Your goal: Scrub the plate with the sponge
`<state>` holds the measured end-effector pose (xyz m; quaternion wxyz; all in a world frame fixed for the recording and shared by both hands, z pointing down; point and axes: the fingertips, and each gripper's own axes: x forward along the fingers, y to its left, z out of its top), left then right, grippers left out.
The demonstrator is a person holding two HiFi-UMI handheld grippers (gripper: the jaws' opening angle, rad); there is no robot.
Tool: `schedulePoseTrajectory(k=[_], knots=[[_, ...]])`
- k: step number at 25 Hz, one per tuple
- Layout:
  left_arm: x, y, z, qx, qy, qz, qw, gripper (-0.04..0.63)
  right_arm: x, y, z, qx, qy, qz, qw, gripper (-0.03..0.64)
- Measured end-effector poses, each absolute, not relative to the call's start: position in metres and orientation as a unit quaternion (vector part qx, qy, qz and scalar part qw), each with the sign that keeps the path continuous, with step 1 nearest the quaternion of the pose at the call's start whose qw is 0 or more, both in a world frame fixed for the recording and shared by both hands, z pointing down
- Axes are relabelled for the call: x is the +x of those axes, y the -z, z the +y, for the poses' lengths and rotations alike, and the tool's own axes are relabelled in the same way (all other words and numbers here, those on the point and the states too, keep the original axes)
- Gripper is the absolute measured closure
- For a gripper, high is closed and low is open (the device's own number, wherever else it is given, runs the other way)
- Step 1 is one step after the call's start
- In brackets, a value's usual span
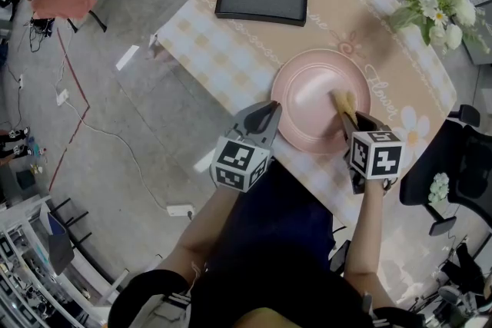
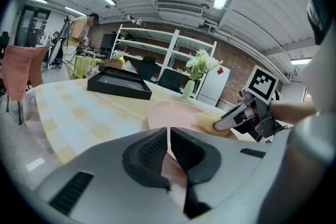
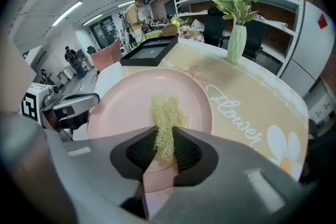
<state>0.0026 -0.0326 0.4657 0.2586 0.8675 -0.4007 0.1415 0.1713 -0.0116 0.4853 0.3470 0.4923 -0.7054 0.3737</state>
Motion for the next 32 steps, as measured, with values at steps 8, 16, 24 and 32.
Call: schedulePoseTrajectory(k=[8, 16, 24, 32], knots=[[0.005, -0.465, -0.031, 0.868, -0.139, -0.400, 0.259, 0.571, 0.182, -0.486, -0.018, 0.507, -0.374, -0.698, 0.340, 0.540], [0.005, -0.465, -0.031, 0.867, -0.139, -0.402, 0.259, 0.571, 0.188, -0.486, -0.021, 0.519, -0.369, -0.690, 0.344, 0.540], [0.006, -0.464, -0.031, 0.867, -0.139, -0.403, 0.259, 0.571, 0.192, -0.486, -0.024, 0.530, -0.357, -0.687, 0.347, 0.539], [0.005, -0.464, -0.030, 0.866, -0.140, -0.404, 0.258, 0.571, 0.197, -0.481, -0.030, 0.545, -0.345, -0.685, 0.338, 0.538]])
